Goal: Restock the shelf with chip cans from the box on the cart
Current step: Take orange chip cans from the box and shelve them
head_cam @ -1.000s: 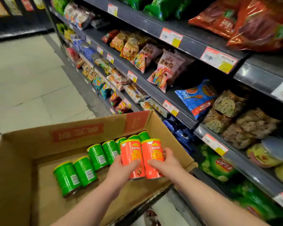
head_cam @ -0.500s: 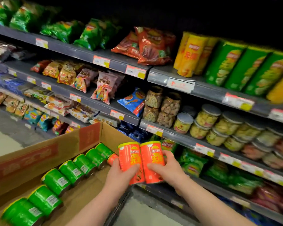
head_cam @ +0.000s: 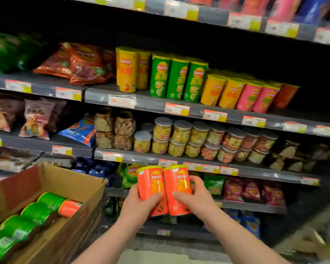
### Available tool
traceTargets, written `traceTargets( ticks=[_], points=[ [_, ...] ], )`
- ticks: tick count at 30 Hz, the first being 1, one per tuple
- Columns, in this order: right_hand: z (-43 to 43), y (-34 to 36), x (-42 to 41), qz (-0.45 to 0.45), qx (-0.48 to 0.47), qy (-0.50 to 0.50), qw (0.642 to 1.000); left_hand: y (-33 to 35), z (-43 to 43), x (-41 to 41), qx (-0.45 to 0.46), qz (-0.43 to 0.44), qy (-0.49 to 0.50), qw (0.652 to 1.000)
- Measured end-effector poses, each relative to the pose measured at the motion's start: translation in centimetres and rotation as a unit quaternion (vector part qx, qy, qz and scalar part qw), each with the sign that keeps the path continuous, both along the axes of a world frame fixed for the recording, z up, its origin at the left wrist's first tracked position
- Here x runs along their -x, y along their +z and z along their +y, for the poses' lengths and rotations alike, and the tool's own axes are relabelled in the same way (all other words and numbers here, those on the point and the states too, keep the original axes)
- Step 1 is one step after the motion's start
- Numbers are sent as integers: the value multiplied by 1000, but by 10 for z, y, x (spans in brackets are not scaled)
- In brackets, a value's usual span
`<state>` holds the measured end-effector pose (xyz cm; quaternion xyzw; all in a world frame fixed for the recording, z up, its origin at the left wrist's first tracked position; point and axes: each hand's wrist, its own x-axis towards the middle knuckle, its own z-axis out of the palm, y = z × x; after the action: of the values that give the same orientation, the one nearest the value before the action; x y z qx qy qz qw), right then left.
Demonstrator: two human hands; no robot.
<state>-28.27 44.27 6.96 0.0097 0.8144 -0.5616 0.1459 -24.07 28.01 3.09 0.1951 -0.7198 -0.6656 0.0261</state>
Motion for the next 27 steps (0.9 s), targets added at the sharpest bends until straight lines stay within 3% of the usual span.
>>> traceTargets(
  ticks=[15, 27],
  points=[
    [296, 23, -30, 25, 51, -140, 989, 35, 289, 21, -1, -12, -156, 988],
    [388, 30, 2, 32, 55, -156, 986, 56, 377, 62, -35, 16, -200, 979]
  ],
)
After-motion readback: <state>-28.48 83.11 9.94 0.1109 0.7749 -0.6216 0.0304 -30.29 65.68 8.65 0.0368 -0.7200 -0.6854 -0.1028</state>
